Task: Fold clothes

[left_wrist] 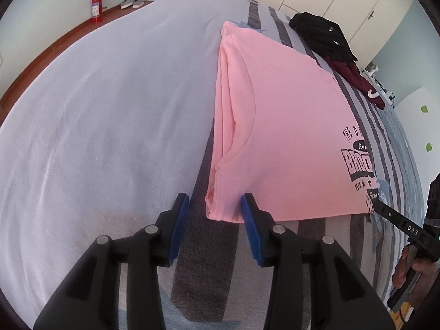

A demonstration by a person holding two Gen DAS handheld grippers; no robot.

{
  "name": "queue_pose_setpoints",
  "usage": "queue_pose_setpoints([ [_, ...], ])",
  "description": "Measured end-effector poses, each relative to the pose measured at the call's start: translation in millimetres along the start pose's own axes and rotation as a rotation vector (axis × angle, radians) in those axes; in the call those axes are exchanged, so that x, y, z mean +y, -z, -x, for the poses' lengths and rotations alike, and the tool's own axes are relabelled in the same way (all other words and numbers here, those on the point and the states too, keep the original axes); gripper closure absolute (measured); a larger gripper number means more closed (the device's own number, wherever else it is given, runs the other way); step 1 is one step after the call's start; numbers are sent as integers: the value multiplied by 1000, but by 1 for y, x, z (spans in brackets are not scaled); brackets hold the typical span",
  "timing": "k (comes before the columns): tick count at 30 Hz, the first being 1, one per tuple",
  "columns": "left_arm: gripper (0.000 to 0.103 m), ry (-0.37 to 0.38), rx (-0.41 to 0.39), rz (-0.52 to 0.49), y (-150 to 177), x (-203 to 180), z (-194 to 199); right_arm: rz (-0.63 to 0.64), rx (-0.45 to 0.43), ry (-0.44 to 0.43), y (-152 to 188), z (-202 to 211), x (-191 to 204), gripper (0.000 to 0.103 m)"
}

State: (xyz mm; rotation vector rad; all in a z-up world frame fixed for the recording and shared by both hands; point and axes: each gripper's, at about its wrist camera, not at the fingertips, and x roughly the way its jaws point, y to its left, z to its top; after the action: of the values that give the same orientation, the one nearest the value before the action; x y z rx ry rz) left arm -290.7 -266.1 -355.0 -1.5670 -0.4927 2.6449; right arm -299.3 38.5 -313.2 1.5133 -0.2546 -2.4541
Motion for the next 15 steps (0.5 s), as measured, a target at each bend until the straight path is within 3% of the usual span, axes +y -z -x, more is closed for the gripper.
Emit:
queue_pose_setpoints([
  [10,68,10,6,-2,5,5,4,-7,14,-35,0,-4,-1,69],
  [15,85,15,18,-47,1,-5,-2,8,21,-46,-3,-7,1,68],
])
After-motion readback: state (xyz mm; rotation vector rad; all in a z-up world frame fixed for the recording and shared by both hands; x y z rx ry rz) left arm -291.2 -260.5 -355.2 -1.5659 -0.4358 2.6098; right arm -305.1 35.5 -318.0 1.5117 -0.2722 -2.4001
